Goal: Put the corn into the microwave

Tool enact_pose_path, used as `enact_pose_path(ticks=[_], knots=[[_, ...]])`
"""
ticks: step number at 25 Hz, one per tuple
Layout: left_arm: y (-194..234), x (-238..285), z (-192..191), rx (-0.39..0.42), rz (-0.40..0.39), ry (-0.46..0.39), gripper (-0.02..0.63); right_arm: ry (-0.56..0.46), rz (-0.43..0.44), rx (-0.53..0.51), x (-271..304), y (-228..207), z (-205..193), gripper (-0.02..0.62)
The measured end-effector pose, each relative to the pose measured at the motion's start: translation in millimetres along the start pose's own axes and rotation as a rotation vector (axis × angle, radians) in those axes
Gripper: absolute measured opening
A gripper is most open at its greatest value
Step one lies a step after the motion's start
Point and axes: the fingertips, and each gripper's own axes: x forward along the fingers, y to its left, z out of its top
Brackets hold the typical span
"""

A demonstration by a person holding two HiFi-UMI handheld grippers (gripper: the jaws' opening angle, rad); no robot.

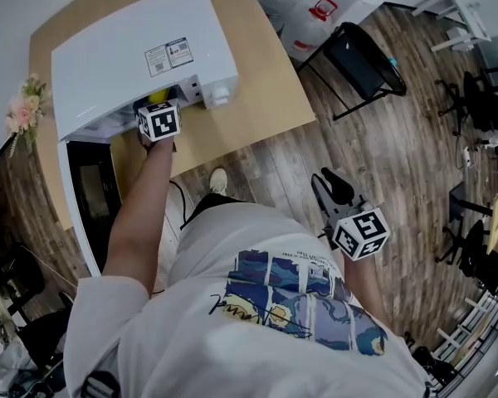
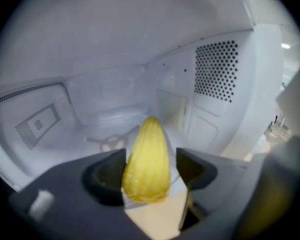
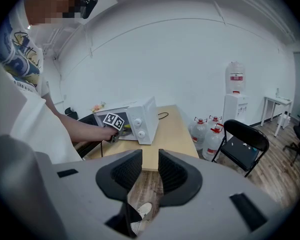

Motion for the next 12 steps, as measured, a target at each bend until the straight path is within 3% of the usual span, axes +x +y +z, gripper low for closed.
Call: enact_pose_path(ticks=[12], knots=[[3.6, -63.1, -24.0, -0.052, 0.084, -0.029, 0.316, -0.025, 0.075, -0.039, -33.7, -1.7, -19.8, 0.092]])
